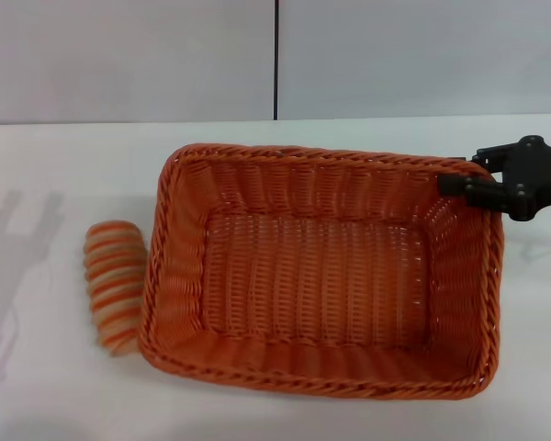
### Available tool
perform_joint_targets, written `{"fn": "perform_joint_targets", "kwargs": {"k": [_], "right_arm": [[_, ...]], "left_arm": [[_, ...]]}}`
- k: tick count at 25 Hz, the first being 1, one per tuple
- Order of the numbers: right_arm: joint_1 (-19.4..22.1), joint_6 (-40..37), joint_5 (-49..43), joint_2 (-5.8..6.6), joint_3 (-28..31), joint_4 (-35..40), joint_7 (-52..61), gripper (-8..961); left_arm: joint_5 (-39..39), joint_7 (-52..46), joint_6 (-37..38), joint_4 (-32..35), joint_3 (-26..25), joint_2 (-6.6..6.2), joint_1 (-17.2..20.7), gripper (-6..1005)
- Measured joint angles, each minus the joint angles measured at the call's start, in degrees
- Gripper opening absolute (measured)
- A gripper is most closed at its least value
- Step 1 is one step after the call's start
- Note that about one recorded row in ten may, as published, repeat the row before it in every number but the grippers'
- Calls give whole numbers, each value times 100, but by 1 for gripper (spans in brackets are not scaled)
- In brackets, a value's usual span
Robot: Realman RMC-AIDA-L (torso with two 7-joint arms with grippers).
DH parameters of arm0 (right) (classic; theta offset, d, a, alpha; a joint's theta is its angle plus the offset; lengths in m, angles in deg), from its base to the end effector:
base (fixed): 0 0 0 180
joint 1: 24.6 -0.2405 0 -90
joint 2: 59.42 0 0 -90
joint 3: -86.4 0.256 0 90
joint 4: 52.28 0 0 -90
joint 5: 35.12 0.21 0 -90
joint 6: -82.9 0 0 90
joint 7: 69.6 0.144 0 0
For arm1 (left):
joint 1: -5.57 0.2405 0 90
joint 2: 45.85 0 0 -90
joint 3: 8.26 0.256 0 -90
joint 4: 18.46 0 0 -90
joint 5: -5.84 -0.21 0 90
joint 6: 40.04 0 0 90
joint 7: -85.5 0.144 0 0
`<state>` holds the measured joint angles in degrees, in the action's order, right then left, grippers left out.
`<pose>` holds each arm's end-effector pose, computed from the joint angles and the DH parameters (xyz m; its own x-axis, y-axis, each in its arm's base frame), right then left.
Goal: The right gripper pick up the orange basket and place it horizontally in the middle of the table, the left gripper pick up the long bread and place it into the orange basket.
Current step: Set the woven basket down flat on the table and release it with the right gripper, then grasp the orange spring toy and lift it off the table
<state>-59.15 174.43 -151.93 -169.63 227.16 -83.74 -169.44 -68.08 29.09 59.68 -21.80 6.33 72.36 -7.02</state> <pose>0.2732 0.3490 0.0413 0.8326 -0.3498 -0.4295 -0.4426 -0.8863 -0.1362 -0.3481 0.2203 0.0247 0.0093 -0.1121 0.9937 0.9437 -0.3275 -0.0458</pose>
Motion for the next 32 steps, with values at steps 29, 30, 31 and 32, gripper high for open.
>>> {"fn": "perform_joint_targets", "kwargs": {"k": [29, 30, 31, 32], "right_arm": [[1992, -47, 2928, -475, 1652, -47, -923, 545], [2148, -40, 3042, -522, 1839, 77, -1064, 545], [2148, -40, 3042, -522, 1839, 77, -1064, 545], [2209, -37, 3063, -529, 1907, 129, -1092, 545]], "left_arm": [[-112, -1473, -841, 2028, 1532, -81, -548, 733], [-209, -1753, -1022, 2393, 1740, -128, -556, 731], [-312, -1943, -1142, 2634, 1851, -177, -557, 728], [-398, -2090, -1212, 2811, 1900, -220, -558, 726]]}}
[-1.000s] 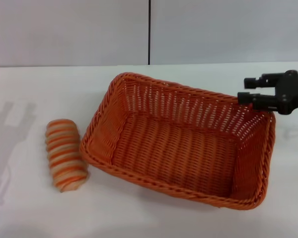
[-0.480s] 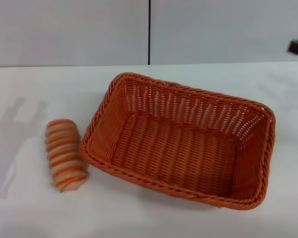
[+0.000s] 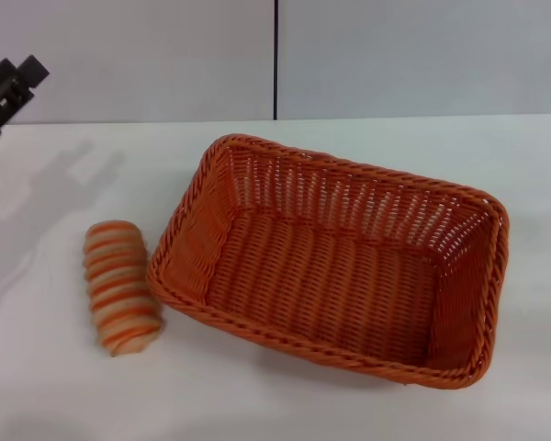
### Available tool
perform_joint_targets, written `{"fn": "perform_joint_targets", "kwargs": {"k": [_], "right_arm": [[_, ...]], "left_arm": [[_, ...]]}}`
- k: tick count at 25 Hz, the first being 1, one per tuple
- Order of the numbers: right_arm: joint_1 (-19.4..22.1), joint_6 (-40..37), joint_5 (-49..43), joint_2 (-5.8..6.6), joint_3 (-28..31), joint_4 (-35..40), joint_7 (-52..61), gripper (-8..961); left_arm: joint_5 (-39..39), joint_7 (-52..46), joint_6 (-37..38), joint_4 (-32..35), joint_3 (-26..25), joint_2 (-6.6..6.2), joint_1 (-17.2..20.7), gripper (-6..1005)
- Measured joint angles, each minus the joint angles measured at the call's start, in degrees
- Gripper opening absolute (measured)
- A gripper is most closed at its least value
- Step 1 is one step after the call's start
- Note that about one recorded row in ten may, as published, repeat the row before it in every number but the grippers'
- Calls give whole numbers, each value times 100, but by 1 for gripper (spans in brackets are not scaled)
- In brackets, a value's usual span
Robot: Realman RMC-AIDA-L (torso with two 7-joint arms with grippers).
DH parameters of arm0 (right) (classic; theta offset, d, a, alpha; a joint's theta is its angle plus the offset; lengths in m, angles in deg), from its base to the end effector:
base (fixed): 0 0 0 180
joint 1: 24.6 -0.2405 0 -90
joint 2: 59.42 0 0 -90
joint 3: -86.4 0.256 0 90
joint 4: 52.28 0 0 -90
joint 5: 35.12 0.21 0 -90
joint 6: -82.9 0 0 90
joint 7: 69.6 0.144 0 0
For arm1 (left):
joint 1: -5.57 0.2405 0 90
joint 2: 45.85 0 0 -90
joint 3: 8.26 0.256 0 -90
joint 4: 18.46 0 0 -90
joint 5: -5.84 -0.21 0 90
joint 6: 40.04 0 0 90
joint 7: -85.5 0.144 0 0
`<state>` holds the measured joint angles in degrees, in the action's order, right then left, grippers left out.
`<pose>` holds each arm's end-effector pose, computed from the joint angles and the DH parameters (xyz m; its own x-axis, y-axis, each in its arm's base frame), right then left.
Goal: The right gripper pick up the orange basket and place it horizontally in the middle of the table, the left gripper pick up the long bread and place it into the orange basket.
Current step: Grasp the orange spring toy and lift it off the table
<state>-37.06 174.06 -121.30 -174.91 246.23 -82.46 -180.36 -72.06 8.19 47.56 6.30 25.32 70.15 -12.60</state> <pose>0.3652 0.2585 0.1059 0.4581 -0.0538 -0.8873 -0.8053 -0.4477 -0.3886 -0.3270 0.2993 0.0661 0.2808 0.1882 0.9411 0.8282 -0.5431 -0.1385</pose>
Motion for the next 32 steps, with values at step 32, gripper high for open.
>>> {"fn": "perform_joint_targets", "kwargs": {"k": [32], "right_arm": [[24, -213, -23, 47, 75, 461, -145, 542]], "left_arm": [[-2918, 34, -704, 1371, 70, -23, 330, 721]]}}
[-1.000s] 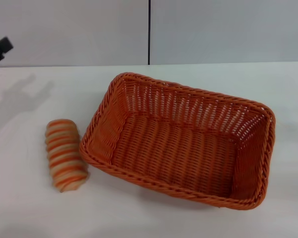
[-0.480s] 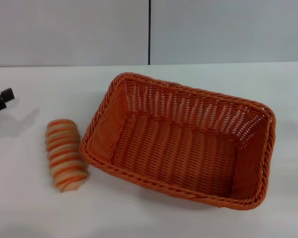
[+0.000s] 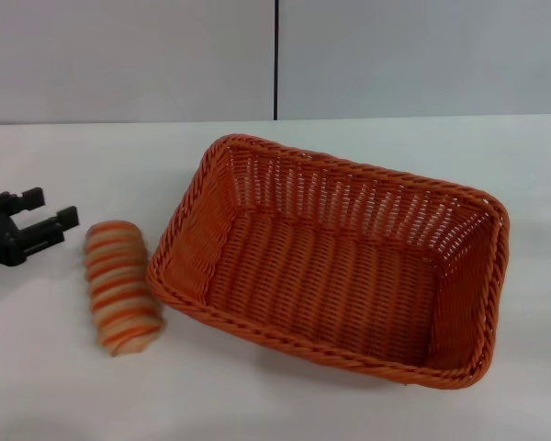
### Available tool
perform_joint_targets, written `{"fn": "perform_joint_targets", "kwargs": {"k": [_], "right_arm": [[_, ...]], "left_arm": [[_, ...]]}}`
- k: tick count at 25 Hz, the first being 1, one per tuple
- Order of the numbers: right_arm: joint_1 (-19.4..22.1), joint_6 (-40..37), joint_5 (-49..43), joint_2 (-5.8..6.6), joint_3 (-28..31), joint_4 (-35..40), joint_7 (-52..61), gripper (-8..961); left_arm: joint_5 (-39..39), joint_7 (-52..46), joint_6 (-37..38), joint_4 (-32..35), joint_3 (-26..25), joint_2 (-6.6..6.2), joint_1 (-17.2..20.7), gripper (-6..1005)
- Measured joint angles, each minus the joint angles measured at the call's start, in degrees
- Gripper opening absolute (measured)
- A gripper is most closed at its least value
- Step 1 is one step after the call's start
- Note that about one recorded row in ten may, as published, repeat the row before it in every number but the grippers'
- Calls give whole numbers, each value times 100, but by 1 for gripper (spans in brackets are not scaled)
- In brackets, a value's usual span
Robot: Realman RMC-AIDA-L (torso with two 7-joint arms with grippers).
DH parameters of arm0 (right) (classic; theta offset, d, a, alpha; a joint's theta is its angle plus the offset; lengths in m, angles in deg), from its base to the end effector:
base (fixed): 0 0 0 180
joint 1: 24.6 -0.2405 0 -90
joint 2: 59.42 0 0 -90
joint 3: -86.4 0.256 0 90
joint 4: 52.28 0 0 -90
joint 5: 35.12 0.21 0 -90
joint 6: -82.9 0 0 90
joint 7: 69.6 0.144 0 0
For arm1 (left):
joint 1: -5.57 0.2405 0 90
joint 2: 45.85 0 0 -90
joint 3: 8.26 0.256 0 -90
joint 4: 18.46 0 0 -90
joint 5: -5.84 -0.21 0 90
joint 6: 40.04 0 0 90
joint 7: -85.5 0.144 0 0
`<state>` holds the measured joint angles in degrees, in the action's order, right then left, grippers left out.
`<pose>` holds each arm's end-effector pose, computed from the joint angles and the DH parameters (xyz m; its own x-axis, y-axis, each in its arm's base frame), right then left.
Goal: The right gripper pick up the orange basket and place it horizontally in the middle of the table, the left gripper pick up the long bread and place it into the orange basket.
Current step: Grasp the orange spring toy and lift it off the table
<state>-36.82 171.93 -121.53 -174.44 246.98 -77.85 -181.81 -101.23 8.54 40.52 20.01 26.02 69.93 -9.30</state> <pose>0.3764 0.2542 0.0948 0.4236 -0.0867 -0.9017 -0.8450 -0.3965 -0.3589 -0.3665 0.2791 0.0533 0.6762 0.4345 0.5950 0.7144 -0.5839 -0.3855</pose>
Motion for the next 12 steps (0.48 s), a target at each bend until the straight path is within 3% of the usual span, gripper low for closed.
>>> {"fn": "perform_joint_targets", "kwargs": {"k": [12], "right_arm": [[7, -42, -9, -1, -33, 77, -2, 540]], "left_arm": [[-199, 103, 53, -51, 21, 165, -128, 771]]}}
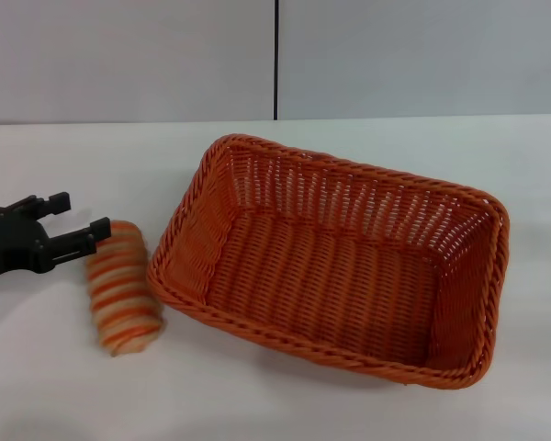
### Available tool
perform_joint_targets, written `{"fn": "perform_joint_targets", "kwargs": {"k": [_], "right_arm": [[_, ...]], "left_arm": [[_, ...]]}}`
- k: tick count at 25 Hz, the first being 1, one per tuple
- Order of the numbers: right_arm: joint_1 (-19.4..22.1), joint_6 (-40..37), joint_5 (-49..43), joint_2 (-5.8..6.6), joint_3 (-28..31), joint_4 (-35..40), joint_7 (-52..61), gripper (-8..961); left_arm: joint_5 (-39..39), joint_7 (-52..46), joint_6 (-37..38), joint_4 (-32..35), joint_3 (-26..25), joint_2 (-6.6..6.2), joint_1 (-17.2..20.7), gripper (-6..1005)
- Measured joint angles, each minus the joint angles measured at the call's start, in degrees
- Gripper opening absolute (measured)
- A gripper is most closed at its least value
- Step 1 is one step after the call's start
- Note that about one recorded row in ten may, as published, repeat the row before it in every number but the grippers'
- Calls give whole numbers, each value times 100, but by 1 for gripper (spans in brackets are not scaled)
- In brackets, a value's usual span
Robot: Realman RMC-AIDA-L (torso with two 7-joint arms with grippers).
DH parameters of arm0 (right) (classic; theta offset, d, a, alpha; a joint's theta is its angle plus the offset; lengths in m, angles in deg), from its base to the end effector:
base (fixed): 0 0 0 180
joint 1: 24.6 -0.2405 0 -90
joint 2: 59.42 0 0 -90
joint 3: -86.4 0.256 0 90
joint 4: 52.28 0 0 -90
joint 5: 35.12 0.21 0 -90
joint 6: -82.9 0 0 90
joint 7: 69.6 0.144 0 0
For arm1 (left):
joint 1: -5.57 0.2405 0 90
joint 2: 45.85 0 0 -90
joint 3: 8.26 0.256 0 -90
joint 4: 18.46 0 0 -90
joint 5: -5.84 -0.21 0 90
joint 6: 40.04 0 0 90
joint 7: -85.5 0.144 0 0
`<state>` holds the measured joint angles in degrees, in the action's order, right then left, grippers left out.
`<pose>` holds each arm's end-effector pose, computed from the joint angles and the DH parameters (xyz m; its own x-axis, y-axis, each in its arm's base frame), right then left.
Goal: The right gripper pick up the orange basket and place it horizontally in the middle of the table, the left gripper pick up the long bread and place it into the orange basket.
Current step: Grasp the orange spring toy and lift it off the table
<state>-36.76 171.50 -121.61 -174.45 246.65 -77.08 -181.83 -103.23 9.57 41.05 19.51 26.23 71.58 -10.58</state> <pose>0.3776 0.2534 0.0910 0.4151 -0.1001 -0.9043 -0.8519 -0.3918 -0.3476 -0.3563 0.2812 0.0352 0.6879 0.4365 0.5799 0.6955 -0.6249 -0.3546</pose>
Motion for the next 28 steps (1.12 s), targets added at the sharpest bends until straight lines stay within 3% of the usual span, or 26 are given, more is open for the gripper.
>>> {"fn": "perform_joint_targets", "kwargs": {"k": [8, 28], "right_arm": [[-23, -15, 0, 23, -14, 63, 0, 541], [-70, -80, -9, 25, -29, 64, -3, 542]], "left_arm": [[-128, 38, -61, -143, 33, 32, -111, 856], [-137, 308, -358, -577, 66, 28, -209, 835]]}}
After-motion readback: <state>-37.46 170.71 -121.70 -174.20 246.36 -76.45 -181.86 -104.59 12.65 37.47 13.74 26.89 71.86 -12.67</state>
